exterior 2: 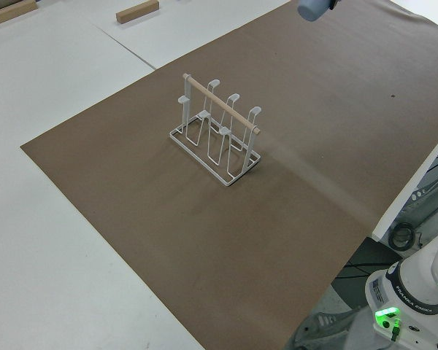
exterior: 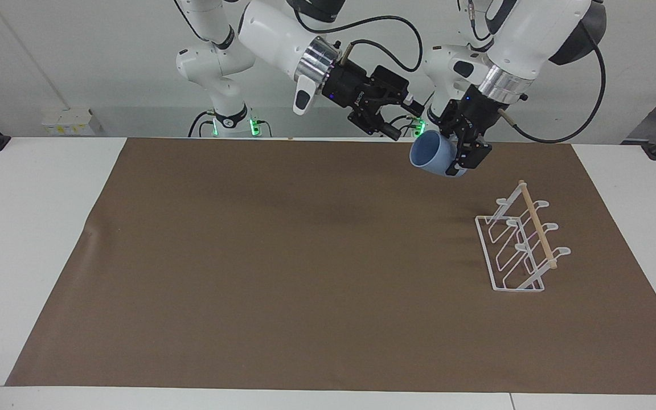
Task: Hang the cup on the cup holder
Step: 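Open the right gripper and release the cup to the left gripper, then swing the cup away with the left gripper while the right gripper withdraws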
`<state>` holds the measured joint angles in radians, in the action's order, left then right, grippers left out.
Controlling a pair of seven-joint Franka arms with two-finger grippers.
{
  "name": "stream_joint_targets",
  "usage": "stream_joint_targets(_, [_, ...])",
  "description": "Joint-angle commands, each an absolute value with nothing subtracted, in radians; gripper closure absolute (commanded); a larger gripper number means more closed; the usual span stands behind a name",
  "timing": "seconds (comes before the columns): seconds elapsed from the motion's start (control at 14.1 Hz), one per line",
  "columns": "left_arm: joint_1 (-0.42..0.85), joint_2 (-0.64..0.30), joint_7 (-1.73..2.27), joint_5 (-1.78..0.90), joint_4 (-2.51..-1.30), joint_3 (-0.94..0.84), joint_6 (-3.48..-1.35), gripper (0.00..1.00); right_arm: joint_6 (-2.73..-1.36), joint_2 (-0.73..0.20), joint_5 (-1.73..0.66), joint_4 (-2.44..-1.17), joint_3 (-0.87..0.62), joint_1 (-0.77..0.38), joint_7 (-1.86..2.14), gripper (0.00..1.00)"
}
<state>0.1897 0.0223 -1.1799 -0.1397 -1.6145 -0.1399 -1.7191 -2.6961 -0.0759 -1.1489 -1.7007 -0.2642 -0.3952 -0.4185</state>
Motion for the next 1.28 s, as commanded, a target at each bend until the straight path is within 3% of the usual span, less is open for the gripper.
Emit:
stream_joint_targets(0.0, [0.184,0.051,-1.126,0.037,-1.625,-0.146,-1.677,1.0,-2.7,-0.074,-1.077,-1.706,-0.27,-0.361,-0.292,0.02])
stream_joint_targets(0.14, [0.196,0.052,-1.106,0.222,-1.624,-0.155,-1.677,1.0,-2.674,-0.077,-0.914,-1.717,-0.27,-0.328,-0.209,0.02])
stream_joint_targets(0.35, [0.252,0.098,-1.057,0.51,-1.728,-0.16,-1.7,1.0,-2.609,-0.083,-0.67,-1.712,-0.272,-0.264,-0.117,0.02])
stream_joint_targets(0.57, [0.248,0.068,-0.999,0.716,-1.761,-0.16,-1.755,1.0,-2.565,-0.089,-0.519,-1.71,-0.272,-0.206,0.039,0.02])
stream_joint_targets(0.85, [0.273,-0.036,-0.977,1.009,-1.784,-0.161,-1.769,1.0,-2.368,-0.091,-0.303,-1.674,-0.27,-0.126,0.089,0.04])
stream_joint_targets(1.21, [0.232,-0.046,-0.842,1.161,-1.922,-0.149,-1.908,1.0,-2.13,-0.077,-0.181,-1.674,-0.262,0.01,0.071,0.04])
